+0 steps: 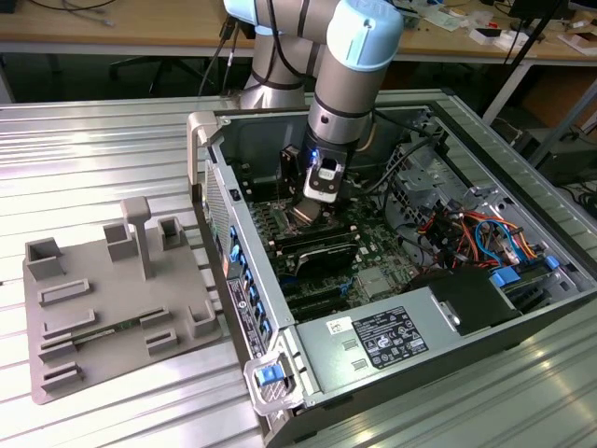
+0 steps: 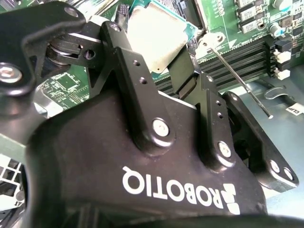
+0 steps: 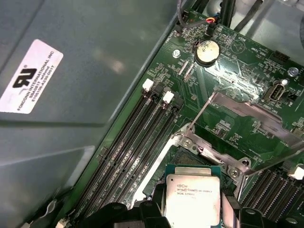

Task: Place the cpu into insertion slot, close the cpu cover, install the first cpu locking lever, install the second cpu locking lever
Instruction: 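Place the cpu into insertion slot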

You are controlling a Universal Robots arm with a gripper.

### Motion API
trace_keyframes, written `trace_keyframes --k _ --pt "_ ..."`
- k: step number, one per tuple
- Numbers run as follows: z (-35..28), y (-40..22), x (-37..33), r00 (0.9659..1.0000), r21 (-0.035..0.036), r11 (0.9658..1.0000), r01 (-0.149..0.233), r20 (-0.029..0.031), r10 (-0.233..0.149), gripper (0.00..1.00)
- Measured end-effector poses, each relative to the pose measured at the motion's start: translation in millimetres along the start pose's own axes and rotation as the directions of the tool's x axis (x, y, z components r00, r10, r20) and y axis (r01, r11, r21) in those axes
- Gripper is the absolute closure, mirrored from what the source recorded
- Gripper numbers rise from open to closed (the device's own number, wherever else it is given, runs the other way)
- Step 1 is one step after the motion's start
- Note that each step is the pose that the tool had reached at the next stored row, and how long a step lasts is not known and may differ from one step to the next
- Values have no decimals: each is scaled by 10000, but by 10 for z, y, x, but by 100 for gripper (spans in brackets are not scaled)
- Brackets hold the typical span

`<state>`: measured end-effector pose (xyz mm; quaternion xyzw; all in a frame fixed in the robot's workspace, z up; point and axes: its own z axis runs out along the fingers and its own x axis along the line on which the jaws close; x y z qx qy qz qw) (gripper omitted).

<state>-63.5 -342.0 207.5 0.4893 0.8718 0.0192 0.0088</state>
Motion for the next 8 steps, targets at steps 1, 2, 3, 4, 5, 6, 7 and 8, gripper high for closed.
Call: trace_keyframes --k 1,2,3,4,5,6,7,8 --pt "0 0 0 10000 1 10000 -43 2 43 45" --pt "0 0 0 10000 0 10000 -98 4 98 45" --pt "0 0 0 9999 0 9999 -132 6 132 45" --pt "1 0 0 9998 0 9998 -194 9 194 45" --pt "2 0 0 9997 -1 9997 -251 11 251 45" --pt "2 0 0 9996 -1 9996 -288 13 288 45" --pt "2 0 0 9995 0 9995 -320 13 320 45" --pt "3 0 0 9992 -2 9992 -393 16 393 45"
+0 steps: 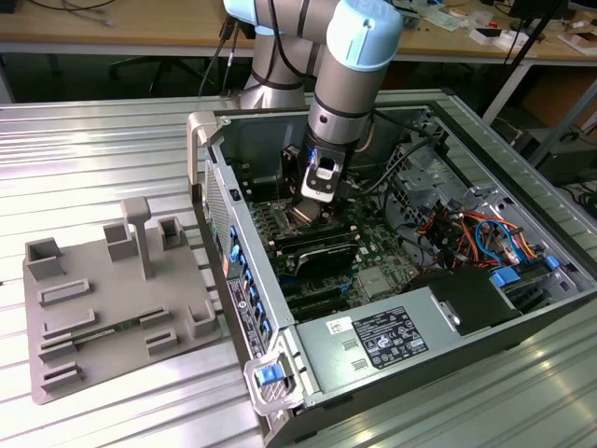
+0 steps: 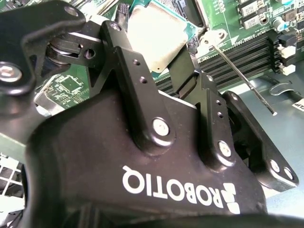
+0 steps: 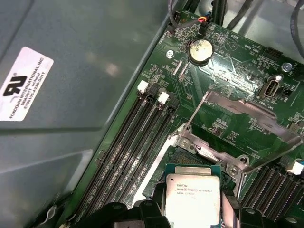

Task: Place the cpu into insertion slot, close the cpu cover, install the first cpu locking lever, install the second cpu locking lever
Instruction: 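Place the cpu into insertion slot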

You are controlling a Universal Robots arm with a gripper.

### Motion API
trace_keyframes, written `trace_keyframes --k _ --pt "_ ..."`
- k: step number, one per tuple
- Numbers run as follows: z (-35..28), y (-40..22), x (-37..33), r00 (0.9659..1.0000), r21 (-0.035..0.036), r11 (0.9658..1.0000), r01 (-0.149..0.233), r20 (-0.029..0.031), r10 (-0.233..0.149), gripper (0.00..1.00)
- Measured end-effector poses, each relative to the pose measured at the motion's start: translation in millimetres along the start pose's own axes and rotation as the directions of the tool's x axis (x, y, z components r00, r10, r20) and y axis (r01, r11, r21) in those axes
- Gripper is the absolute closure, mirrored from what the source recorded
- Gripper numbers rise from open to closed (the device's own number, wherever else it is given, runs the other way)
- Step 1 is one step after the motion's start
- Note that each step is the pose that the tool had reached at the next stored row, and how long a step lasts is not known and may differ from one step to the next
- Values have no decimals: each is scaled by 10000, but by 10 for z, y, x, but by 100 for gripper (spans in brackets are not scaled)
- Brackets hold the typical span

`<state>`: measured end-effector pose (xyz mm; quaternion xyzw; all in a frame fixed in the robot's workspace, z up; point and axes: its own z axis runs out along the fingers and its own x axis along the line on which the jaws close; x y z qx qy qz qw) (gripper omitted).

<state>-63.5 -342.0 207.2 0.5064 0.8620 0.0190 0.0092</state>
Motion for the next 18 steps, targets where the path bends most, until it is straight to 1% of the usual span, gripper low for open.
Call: trace_keyframes --k 10,18 --pt "2 0 0 9993 -2 9993 -378 16 378 45" --pt "3 0 0 9982 -3 9982 -594 25 594 45"
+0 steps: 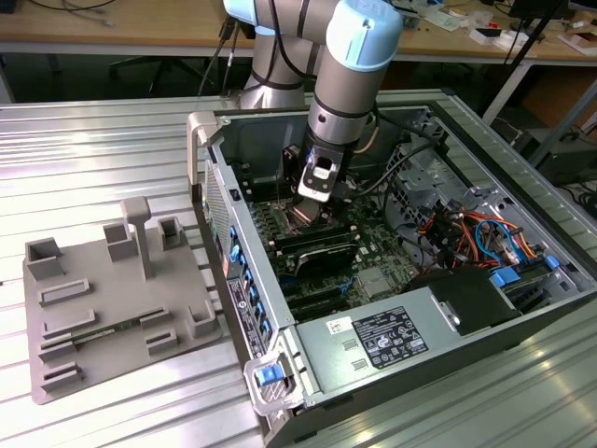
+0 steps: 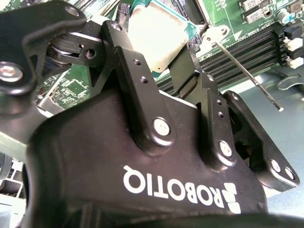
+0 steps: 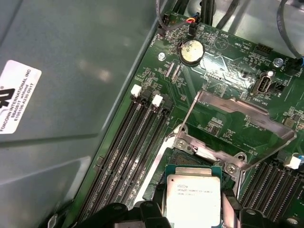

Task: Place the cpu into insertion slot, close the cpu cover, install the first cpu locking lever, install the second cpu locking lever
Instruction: 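Place the cpu into insertion slot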

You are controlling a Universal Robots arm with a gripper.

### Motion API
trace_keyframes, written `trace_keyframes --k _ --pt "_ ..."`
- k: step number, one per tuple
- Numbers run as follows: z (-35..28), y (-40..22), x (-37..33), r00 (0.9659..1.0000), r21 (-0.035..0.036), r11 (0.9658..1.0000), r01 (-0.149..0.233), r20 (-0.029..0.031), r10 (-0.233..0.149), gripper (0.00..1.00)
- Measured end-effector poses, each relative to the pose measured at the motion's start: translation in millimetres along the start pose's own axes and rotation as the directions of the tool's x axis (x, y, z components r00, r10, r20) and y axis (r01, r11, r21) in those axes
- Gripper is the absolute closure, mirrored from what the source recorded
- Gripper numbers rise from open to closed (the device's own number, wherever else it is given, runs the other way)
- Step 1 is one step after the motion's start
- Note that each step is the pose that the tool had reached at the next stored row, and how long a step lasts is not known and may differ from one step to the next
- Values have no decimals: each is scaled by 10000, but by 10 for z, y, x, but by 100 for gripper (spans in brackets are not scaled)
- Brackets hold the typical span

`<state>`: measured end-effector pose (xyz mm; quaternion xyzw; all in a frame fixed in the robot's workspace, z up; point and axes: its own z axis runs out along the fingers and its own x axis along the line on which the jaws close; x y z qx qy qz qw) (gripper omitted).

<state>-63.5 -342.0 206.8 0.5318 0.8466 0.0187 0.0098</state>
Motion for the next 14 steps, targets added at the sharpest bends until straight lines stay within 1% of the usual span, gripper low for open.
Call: trace_keyframes --k 14 --pt "3 0 0 9996 -1 9996 -287 12 287 45"
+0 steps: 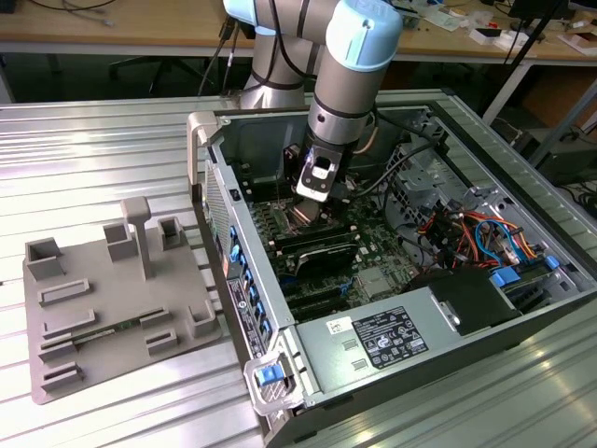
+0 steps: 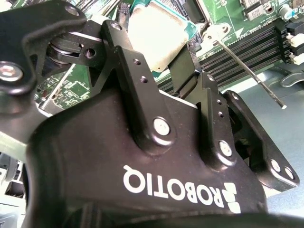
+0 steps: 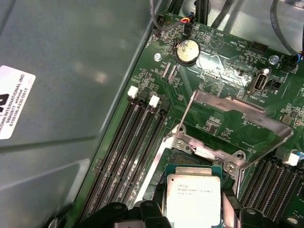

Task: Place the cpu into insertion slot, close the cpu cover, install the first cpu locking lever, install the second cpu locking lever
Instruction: 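Place the cpu into insertion slot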

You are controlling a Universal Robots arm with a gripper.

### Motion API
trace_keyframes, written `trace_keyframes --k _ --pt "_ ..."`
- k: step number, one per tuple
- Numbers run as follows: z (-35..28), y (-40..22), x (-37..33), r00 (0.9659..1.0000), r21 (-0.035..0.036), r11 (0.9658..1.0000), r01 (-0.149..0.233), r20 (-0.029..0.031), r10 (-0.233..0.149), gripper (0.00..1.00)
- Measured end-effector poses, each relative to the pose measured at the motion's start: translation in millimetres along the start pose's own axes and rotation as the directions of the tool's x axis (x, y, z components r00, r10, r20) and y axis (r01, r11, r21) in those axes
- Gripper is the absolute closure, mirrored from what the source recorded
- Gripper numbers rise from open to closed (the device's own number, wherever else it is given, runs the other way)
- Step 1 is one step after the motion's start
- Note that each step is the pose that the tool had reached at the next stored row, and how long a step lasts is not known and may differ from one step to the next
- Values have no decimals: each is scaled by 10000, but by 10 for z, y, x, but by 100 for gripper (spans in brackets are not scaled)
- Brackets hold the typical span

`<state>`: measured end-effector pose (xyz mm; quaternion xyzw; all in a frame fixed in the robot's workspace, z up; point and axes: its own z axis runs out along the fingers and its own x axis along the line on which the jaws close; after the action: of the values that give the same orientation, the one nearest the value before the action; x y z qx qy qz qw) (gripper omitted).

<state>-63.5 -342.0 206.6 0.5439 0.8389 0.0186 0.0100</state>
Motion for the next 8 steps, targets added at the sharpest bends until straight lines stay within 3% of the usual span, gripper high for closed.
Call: trace_keyframes --k 8 --pt "2 0 0 9998 -1 9998 -200 8 200 45"
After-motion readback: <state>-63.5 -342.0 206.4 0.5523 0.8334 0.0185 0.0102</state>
